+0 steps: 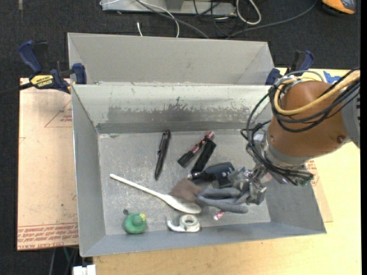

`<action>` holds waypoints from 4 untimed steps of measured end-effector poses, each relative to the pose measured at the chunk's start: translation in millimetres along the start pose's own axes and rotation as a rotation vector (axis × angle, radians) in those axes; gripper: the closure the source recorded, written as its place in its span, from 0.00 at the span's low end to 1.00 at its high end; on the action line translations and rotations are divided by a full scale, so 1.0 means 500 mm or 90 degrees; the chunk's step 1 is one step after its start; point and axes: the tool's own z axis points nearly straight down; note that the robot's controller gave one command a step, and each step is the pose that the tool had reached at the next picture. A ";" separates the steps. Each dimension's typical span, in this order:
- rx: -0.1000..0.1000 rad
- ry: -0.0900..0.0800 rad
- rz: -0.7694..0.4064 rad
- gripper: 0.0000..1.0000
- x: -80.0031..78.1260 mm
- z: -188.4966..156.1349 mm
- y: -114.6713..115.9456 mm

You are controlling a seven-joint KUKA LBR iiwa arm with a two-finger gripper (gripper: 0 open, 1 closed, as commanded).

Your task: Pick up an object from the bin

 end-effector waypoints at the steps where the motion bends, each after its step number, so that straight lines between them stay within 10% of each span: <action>1: 0.001 -0.001 0.002 1.00 -0.019 -0.036 0.005; 3: 0.000 -0.001 -0.006 1.00 -0.009 -0.285 0.009; 4: -0.002 -0.001 -0.139 1.00 -0.021 -0.100 0.001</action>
Offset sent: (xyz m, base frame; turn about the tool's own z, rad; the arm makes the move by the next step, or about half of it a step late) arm -0.0119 0.0097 0.1515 -0.0198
